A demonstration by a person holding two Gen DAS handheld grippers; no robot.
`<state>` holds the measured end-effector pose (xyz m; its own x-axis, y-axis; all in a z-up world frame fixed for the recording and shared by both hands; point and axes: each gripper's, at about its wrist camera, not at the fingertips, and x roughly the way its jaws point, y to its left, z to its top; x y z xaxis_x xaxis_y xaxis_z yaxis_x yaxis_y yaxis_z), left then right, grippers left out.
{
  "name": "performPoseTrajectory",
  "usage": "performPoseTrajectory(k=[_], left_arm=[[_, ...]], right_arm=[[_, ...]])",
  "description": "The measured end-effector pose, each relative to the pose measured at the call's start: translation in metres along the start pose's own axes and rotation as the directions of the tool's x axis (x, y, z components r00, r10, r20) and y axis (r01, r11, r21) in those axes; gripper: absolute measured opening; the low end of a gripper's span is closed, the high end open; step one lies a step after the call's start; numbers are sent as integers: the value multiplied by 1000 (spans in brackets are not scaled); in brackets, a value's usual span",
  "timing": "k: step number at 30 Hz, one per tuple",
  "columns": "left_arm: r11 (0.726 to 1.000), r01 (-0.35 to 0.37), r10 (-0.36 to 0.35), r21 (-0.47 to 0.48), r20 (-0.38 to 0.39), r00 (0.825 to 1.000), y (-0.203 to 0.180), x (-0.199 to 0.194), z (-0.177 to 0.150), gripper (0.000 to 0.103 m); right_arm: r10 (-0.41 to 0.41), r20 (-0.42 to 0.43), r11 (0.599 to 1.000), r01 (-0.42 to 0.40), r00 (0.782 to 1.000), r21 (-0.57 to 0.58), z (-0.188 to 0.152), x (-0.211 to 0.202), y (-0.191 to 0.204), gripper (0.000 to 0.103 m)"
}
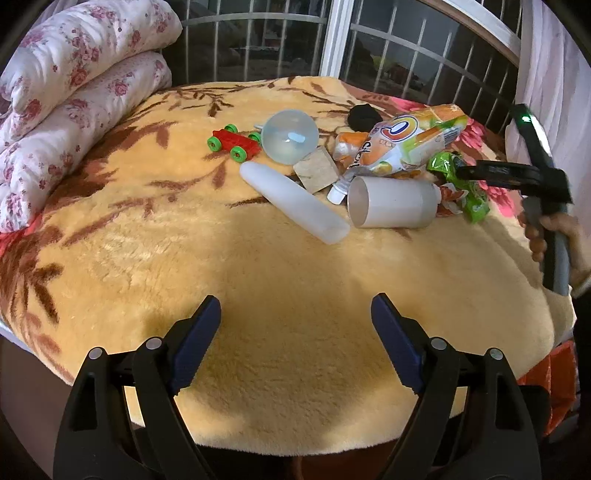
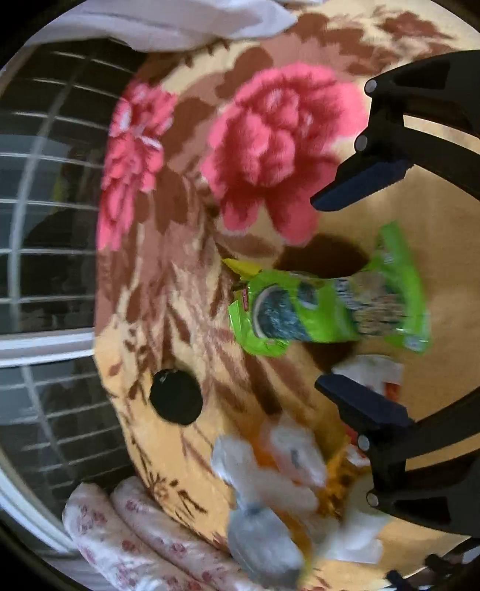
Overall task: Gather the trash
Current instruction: 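Grasp the white foam tube with the left tool while the right tool grasps the green snack bag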
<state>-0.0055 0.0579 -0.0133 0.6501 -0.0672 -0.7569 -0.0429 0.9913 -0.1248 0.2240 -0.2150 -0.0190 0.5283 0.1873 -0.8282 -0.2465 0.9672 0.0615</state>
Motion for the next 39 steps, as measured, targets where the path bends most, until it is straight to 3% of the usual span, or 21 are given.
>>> performPoseTrajectory(k=[3,4,5,6,7,8,13,17,23,25,27,32,39], left_arm=[[1000,9,-9,-19,-2,1000,3,2,5,82],[999,16,-16,-30,-3,1000,5,2,7,82],[999,27,-28,-43,-4,1000,6,2,9,82],[998,36,-36,-52,-4,999,7,2,12,82],[997,40,-41,-62,-4,999,7,2,14,83],[996,45,-45,-77,0,999,7,3,18,84],[989,-5,6,-151,10,1000,7,10,40,87],[975,-4,6,-222,7,1000,10,27,61,87],[946,-133,95,-297,-139,986,17,82,84,87],[944,-183,149,-274,-140,979,17,95,90,79],[953,-222,197,-207,-132,971,14,103,93,35],[965,-177,164,-195,-78,983,17,96,83,26],[984,-157,158,-83,3,987,-4,41,46,22]], right_arm=[[-8,-67,1000,9,998,24,5,28,-5,75],[-10,-97,1000,12,995,21,4,37,-5,55],[-34,-121,999,35,992,9,1,45,-5,46],[-54,-99,999,53,994,-7,-2,43,-4,41],[-66,-87,998,65,994,-14,-4,39,-3,30],[-69,-70,998,68,995,-13,-7,31,-4,27],[13,51,995,-18,999,101,-33,-20,-20,27],[78,156,987,-98,985,128,-75,-69,-25,27],[142,195,976,-170,970,135,-127,-115,-22,28],[159,201,973,-188,967,137,-141,-124,-19,28],[160,209,974,-188,965,124,-154,-132,-13,28],[151,216,983,-169,965,67,-178,-140,7,28],[185,200,982,-187,962,-8,-205,-150,34,28]])
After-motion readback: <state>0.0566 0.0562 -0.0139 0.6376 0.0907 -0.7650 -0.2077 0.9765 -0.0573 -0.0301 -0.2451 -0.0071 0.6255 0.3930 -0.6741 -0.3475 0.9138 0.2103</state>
